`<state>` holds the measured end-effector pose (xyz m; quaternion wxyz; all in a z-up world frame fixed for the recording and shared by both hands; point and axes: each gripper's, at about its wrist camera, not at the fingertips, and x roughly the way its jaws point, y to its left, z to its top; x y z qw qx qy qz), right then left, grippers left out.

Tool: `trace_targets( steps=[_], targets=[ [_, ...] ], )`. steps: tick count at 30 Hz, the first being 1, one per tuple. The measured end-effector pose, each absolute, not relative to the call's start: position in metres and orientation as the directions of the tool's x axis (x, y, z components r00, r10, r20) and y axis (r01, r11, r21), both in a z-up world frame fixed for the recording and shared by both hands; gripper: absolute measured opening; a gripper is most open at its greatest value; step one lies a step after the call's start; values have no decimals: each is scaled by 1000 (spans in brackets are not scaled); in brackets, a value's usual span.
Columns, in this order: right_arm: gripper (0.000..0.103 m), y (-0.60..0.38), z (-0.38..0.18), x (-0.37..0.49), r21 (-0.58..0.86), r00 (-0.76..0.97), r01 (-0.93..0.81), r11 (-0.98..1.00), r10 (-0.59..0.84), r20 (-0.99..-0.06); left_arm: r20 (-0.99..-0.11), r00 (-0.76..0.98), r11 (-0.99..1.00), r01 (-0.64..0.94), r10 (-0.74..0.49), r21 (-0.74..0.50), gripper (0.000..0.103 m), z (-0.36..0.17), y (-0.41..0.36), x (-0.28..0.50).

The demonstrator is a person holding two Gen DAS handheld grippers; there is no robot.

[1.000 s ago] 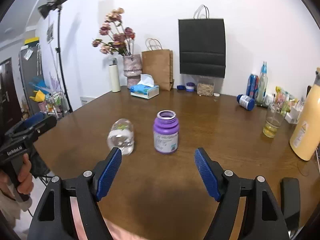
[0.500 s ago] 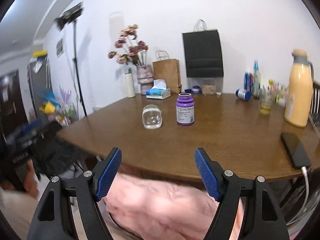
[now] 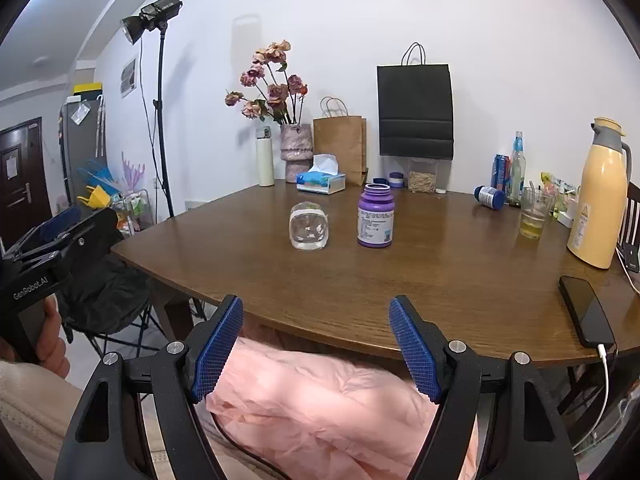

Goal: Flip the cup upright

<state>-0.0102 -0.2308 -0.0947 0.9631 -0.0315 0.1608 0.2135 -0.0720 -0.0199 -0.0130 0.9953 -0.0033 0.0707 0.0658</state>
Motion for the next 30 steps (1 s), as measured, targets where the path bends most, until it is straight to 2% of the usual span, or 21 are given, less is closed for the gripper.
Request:
trace_targets(
  steps=[30],
  targets=[
    [80,-228,-93,-10,4,851,-434,901,411,-326,-140,982,992,-124,124,6,103,-14,-18,-72]
  ],
)
